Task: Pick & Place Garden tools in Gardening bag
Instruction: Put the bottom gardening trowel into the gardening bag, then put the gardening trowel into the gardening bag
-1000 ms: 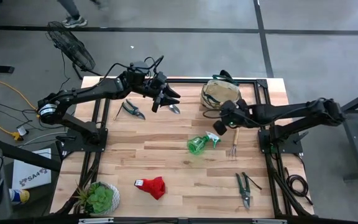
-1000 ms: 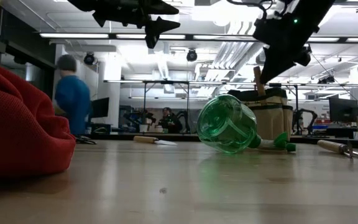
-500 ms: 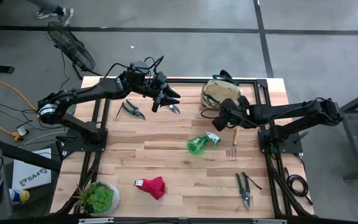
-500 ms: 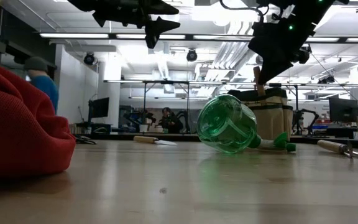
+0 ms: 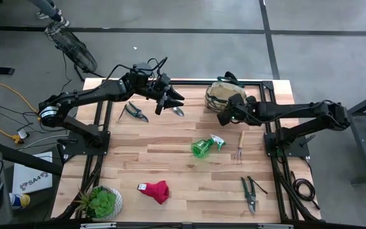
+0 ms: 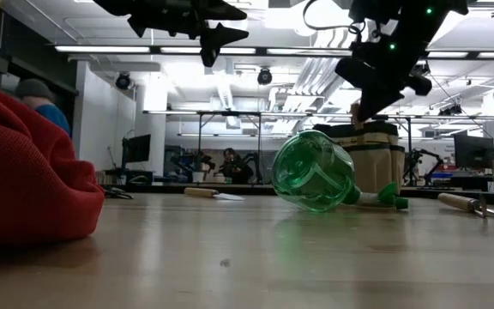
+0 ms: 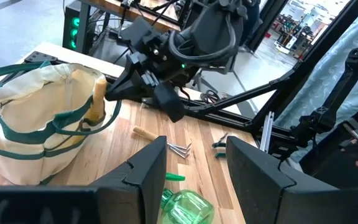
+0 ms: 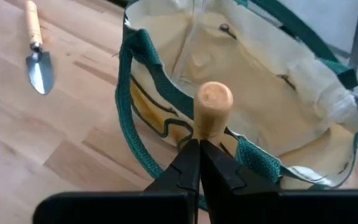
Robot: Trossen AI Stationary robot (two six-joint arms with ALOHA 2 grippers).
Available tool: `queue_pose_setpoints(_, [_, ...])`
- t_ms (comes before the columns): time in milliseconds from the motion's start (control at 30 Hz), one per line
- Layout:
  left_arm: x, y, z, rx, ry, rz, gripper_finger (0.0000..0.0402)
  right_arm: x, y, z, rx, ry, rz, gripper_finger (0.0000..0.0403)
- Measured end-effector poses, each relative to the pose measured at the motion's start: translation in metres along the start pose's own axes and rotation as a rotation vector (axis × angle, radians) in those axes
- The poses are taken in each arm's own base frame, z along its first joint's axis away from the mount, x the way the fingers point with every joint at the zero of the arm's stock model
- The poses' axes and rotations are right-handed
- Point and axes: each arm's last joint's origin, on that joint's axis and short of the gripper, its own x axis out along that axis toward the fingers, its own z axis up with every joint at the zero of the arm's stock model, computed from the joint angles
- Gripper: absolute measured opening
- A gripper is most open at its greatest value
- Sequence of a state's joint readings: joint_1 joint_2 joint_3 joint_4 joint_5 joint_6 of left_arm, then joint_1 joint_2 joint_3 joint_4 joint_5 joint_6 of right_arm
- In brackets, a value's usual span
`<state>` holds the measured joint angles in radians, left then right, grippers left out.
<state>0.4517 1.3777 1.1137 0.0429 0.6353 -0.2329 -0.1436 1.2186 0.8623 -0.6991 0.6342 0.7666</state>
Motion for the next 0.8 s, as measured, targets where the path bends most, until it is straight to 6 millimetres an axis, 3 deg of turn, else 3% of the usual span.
queue_pose_setpoints(367, [0.000,0.000,0.000,0.000,0.001,-0.005,0.0164,-0.007,-0.001,0.000,0.064,0.062,0.105,0.0003])
queue_pose_setpoints(800, [0.000,0.002,-0.006,0.047,0.057,0.015,0.0164,-0.049,-0.027,0.010,0.153,0.010,0.318,0.0003])
